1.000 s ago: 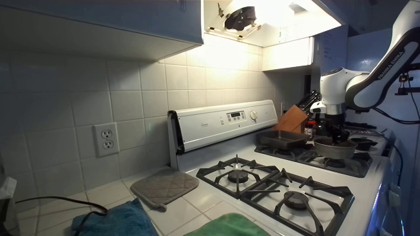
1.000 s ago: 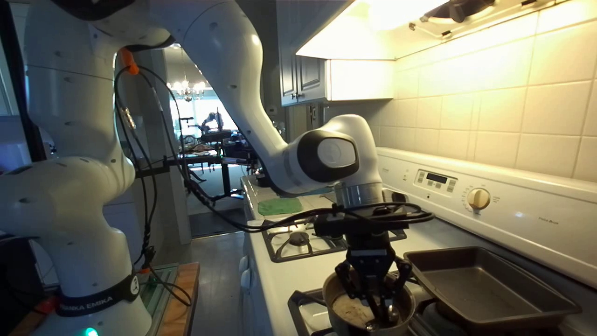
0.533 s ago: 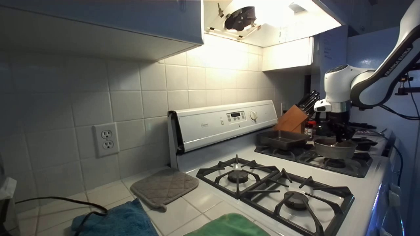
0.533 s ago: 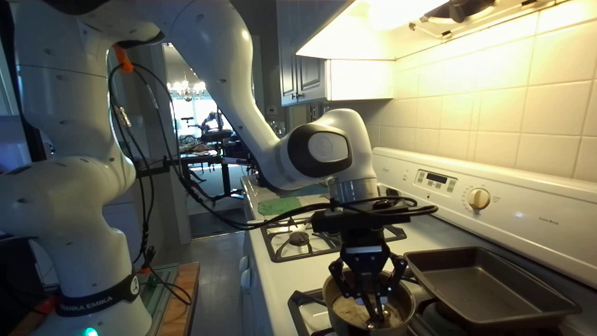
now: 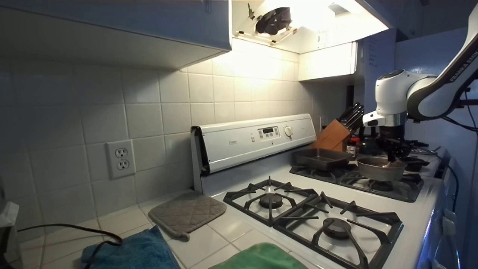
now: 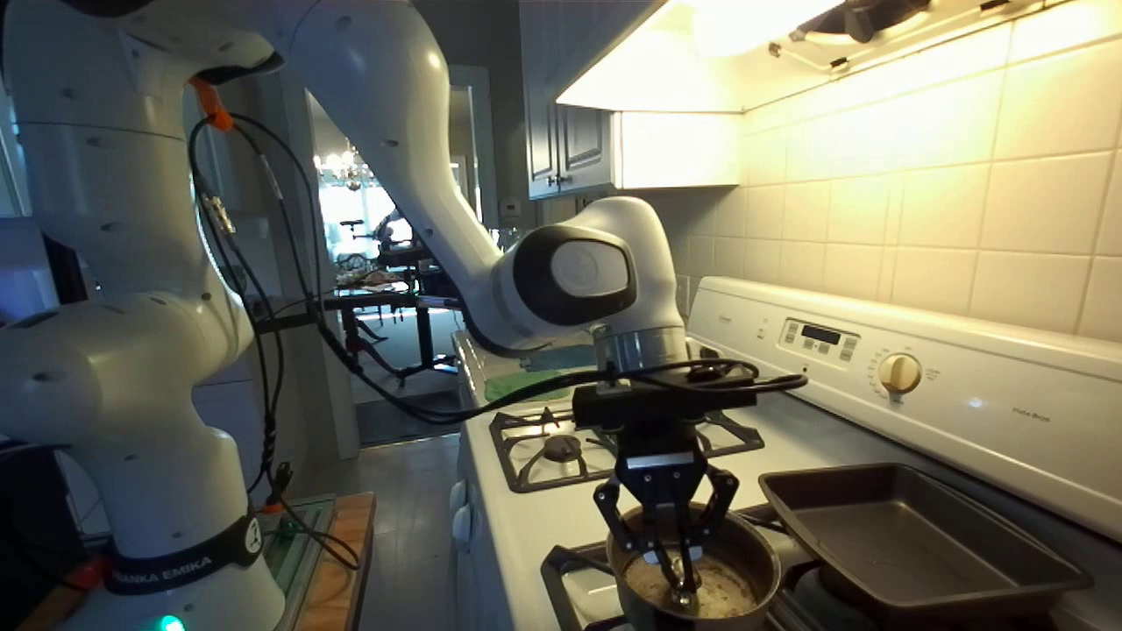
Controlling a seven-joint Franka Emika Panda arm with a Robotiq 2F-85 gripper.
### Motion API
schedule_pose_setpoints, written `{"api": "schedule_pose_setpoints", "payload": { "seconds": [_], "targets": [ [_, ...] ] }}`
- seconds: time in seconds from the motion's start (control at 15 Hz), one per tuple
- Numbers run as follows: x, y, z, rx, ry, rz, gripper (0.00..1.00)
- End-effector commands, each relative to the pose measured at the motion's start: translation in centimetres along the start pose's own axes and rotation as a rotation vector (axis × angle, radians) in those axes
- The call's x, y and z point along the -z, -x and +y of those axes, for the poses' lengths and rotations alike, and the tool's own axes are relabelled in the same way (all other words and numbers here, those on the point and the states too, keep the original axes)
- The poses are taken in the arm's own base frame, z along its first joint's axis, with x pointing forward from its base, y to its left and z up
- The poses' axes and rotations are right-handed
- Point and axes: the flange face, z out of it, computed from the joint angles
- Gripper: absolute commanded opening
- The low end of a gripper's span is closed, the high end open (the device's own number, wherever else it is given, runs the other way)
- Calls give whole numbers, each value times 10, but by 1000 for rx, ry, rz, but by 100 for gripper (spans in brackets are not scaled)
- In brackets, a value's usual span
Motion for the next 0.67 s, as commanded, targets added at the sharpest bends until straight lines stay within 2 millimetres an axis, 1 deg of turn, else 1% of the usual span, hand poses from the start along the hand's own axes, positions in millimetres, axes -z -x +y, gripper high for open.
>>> {"api": "schedule_pose_setpoints", "payload": {
  "seconds": [0.0, 0.6],
  "targets": [
    [5, -5, -9, 35, 7, -10, 3],
    [-3, -25, -1, -29, 1, -5, 3]
  ]
}}
